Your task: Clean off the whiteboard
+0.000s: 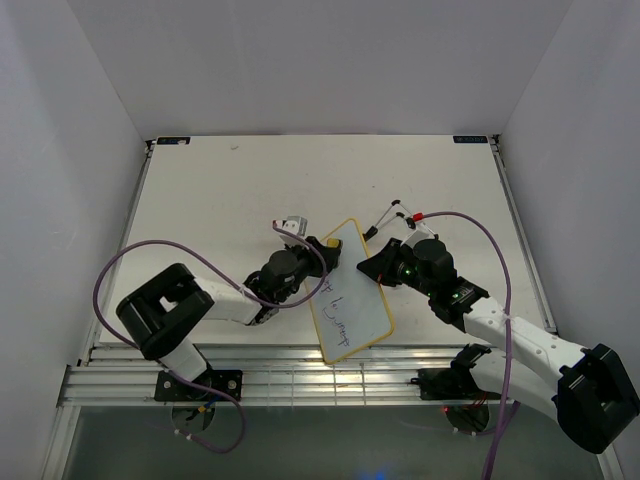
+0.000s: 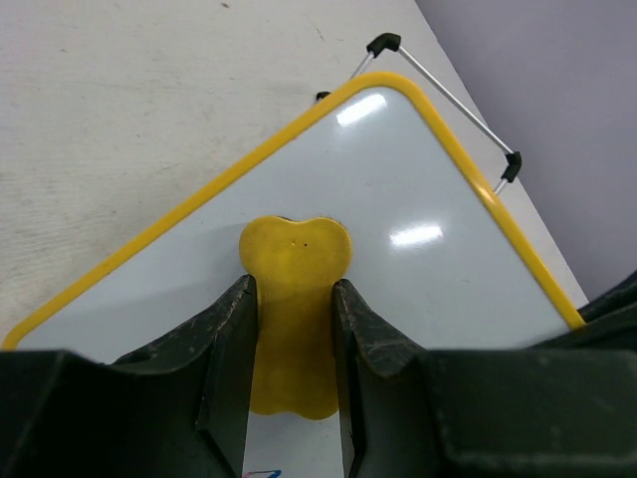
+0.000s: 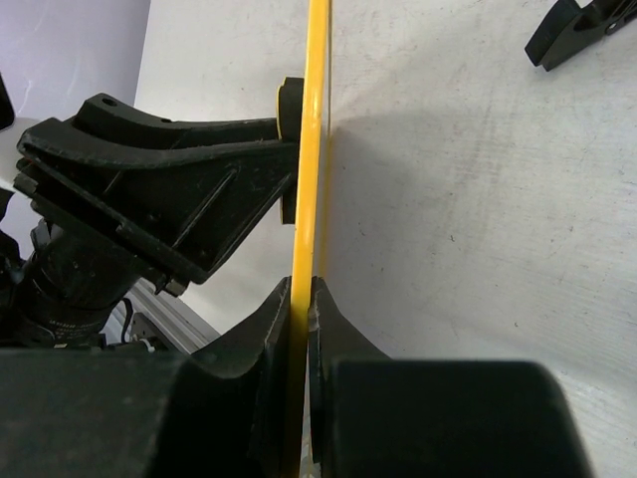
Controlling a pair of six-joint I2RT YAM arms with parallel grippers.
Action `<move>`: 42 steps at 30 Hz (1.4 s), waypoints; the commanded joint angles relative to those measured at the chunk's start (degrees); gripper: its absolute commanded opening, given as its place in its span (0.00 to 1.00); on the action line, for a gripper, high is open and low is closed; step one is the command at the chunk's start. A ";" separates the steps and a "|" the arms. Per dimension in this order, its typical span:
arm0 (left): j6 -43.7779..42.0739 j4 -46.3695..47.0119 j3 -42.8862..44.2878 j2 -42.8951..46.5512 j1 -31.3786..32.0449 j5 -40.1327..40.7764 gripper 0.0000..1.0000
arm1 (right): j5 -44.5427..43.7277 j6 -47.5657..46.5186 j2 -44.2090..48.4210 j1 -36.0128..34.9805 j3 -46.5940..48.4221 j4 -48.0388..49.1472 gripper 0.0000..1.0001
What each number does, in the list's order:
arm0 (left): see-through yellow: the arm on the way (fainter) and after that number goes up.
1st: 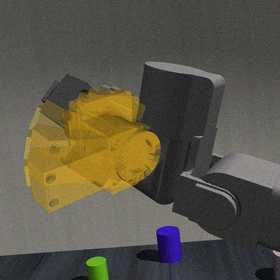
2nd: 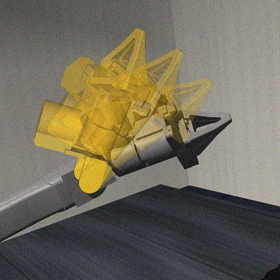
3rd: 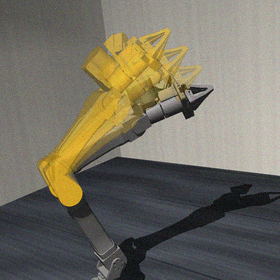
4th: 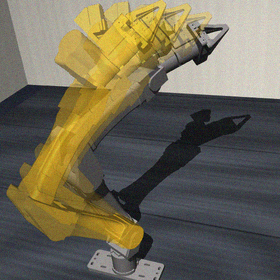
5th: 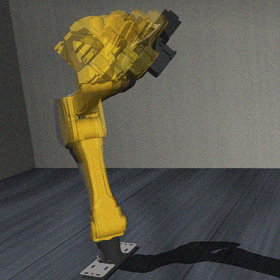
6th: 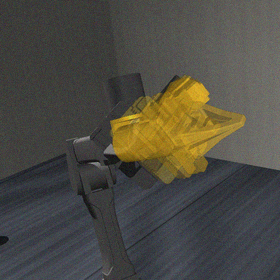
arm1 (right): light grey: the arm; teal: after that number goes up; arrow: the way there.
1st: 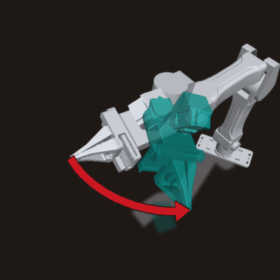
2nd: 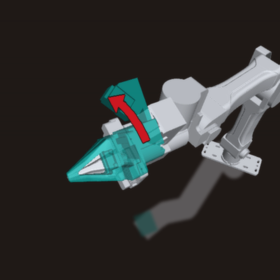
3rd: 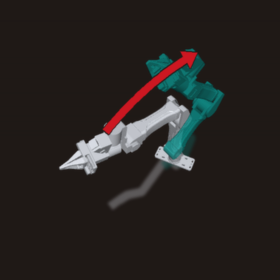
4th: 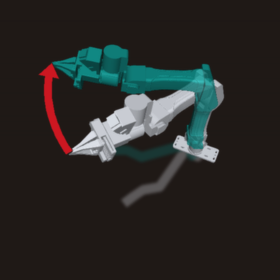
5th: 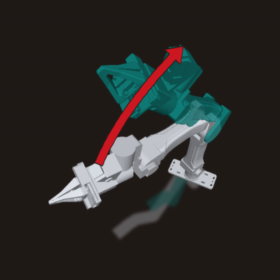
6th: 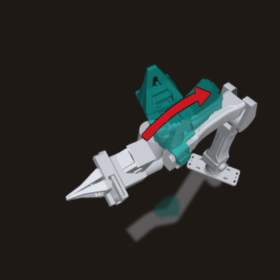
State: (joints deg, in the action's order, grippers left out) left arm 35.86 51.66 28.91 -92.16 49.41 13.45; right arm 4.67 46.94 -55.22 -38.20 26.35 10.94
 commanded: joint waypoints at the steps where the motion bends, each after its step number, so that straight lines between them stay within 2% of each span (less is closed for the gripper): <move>1: -0.87 -1.91 -1.13 1.28 3.33 -11.97 0.09 | 11.86 0.17 0.11 -2.15 1.95 10.24 0.08; 5: 0.52 -3.14 -4.73 2.42 2.98 -8.01 0.10 | 11.16 0.08 0.64 -2.23 1.95 10.24 0.08; 12: 3.78 -1.47 -11.76 -0.82 3.59 -2.48 0.09 | 7.73 1.93 2.13 -2.06 2.56 8.49 0.08; 17: 8.96 -1.91 -15.72 -0.30 3.77 3.76 0.09 | 0.00 1.49 4.50 -2.06 3.36 3.22 0.08; 23: 13.80 -3.32 -16.87 -0.30 3.77 4.40 0.09 | -4.14 1.31 6.88 -2.06 2.04 1.01 0.08; 31: 6.34 1.59 -11.60 -0.56 10.44 1.58 0.10 | -1.16 2.54 3.54 -2.06 -0.51 5.67 0.08; 38: 0.63 6.35 -5.80 -3.11 20.09 1.22 0.10 | 0.26 2.81 3.37 -2.06 -0.77 6.46 0.08; 42: -1.84 7.75 -4.03 -4.69 21.96 0.44 0.10 | 0.25 3.25 4.94 -2.06 -2.09 6.38 0.08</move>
State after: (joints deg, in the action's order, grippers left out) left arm 35.62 60.62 21.50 -93.89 67.02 26.98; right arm -3.70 46.78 -50.94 -37.60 24.97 9.45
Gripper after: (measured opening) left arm 0.418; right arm 0.117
